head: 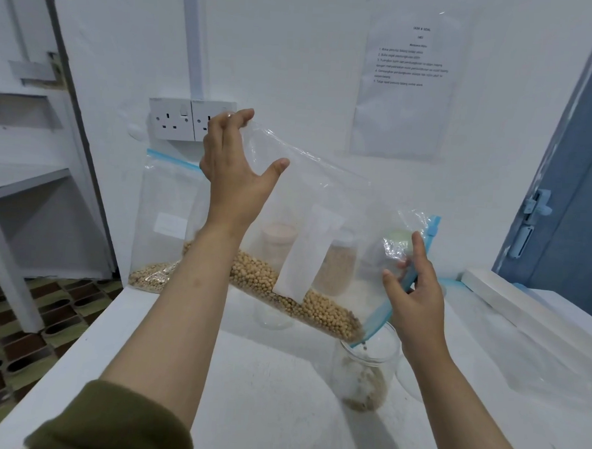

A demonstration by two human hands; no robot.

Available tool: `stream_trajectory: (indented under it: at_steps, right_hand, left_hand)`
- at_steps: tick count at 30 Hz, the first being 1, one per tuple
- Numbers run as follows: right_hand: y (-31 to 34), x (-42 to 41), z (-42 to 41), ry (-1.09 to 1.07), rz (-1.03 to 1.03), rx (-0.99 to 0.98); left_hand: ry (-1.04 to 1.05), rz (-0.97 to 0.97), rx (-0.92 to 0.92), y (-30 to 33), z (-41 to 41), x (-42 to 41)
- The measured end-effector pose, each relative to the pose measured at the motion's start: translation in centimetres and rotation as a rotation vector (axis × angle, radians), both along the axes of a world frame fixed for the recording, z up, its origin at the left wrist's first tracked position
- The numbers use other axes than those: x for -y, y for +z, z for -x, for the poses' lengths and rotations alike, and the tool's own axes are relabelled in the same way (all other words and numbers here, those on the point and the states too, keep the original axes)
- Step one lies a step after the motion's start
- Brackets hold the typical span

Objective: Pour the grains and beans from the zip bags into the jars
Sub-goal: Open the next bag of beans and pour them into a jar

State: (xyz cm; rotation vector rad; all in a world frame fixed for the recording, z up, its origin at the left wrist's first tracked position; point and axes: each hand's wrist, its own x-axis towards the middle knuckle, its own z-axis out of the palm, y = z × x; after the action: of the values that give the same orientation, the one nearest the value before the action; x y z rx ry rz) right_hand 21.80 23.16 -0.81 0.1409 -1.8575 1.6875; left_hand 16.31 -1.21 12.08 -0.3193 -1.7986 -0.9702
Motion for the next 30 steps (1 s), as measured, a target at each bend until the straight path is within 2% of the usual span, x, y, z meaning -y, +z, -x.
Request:
stream_trajectory:
  at_steps: [30]
  right_hand:
    - [-0.16, -0.24, 0.45, -0.038, -0.007, 0.014]
  left_hand:
    - [-0.028, 0.018, 0.000, 0.26, 0.47, -0.50]
